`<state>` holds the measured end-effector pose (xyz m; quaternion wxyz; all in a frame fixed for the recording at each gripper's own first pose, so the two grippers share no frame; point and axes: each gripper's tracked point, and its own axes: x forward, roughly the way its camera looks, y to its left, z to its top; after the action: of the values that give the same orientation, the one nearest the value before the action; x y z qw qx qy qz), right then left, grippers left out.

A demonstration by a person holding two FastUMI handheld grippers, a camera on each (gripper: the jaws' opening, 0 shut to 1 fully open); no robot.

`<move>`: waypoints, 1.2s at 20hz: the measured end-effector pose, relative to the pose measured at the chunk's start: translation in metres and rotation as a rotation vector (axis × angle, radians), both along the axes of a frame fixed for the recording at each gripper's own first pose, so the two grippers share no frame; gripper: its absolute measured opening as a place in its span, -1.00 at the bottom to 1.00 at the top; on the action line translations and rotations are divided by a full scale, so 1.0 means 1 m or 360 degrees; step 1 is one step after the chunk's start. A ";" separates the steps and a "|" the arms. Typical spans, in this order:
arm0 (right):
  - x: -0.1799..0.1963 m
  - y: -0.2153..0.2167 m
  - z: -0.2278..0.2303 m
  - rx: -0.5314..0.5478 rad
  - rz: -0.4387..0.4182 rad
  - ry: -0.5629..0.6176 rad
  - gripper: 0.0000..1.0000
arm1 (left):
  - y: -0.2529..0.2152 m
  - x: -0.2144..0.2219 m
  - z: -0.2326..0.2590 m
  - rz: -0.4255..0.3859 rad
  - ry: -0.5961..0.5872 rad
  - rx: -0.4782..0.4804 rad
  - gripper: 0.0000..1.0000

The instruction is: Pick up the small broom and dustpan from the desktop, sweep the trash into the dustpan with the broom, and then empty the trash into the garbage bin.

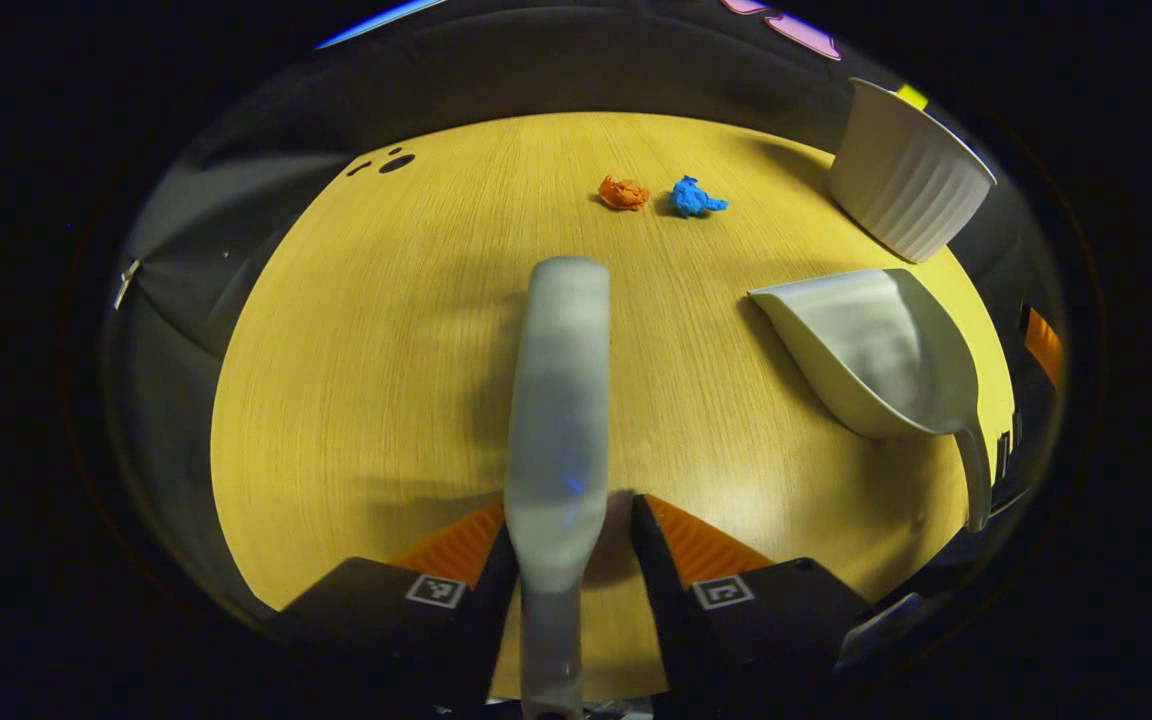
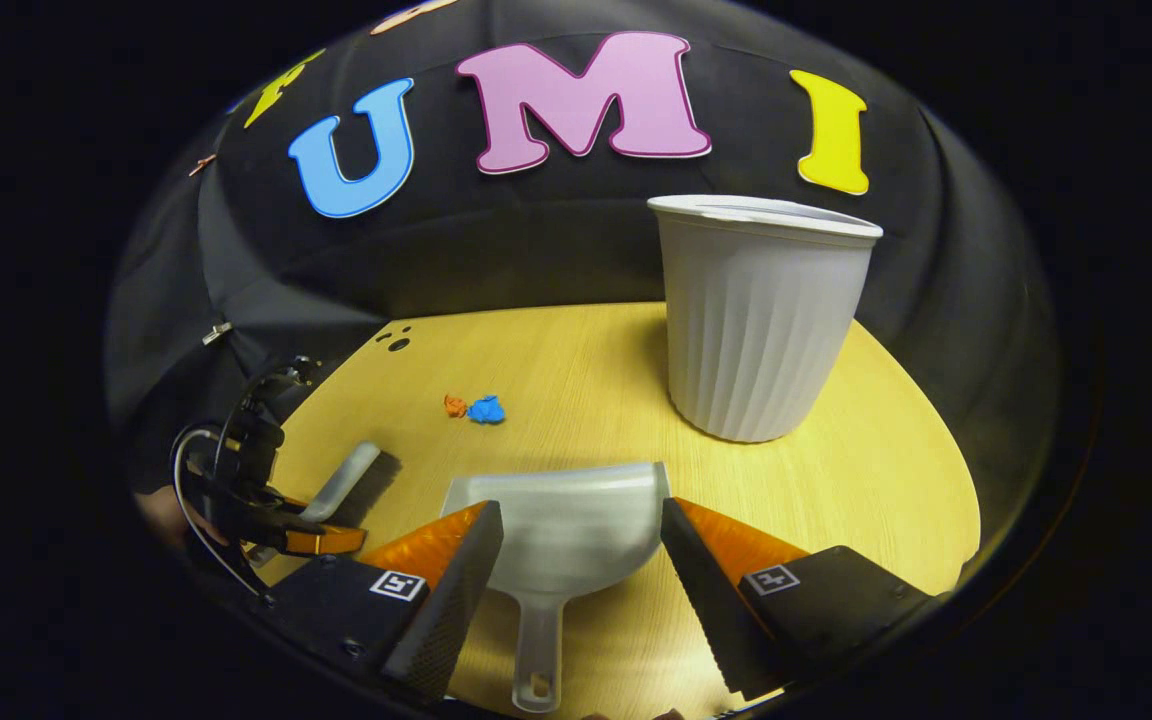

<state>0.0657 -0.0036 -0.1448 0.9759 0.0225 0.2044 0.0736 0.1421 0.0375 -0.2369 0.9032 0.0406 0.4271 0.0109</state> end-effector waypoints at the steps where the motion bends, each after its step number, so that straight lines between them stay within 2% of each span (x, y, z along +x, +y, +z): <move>1: -0.001 0.004 0.001 -0.0012 0.0016 -0.0003 0.98 | 0.003 0.001 0.001 0.0049 -0.0027 -0.0012 0.23; 2: -0.002 0.006 0.000 -0.0027 0.0031 0.0000 0.98 | 0.003 0.001 0.000 0.0087 -0.0048 -0.0031 -0.12; 8: -0.011 0.020 -0.001 -0.0045 0.0107 0.0025 0.98 | 0.004 0.001 0.002 0.0137 -0.0150 -0.0033 -0.45; 14: -0.019 0.024 -0.005 -0.0071 0.0128 0.0071 0.99 | 0.008 -0.015 0.010 0.0258 -0.0255 -0.0142 -0.50; 19: -0.024 0.021 -0.028 -0.0072 0.0097 0.0173 0.98 | 0.012 -0.039 0.035 0.0278 -0.0403 -0.0226 -0.50; 24: -0.027 0.013 -0.059 -0.0072 0.0049 0.0346 0.99 | 0.022 -0.066 0.046 0.0309 -0.0460 -0.0191 -0.47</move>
<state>0.0384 0.0094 -0.2038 0.9470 0.0053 0.3109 0.0811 0.0759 0.0598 -0.1908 0.9506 -0.0567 0.2948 0.0784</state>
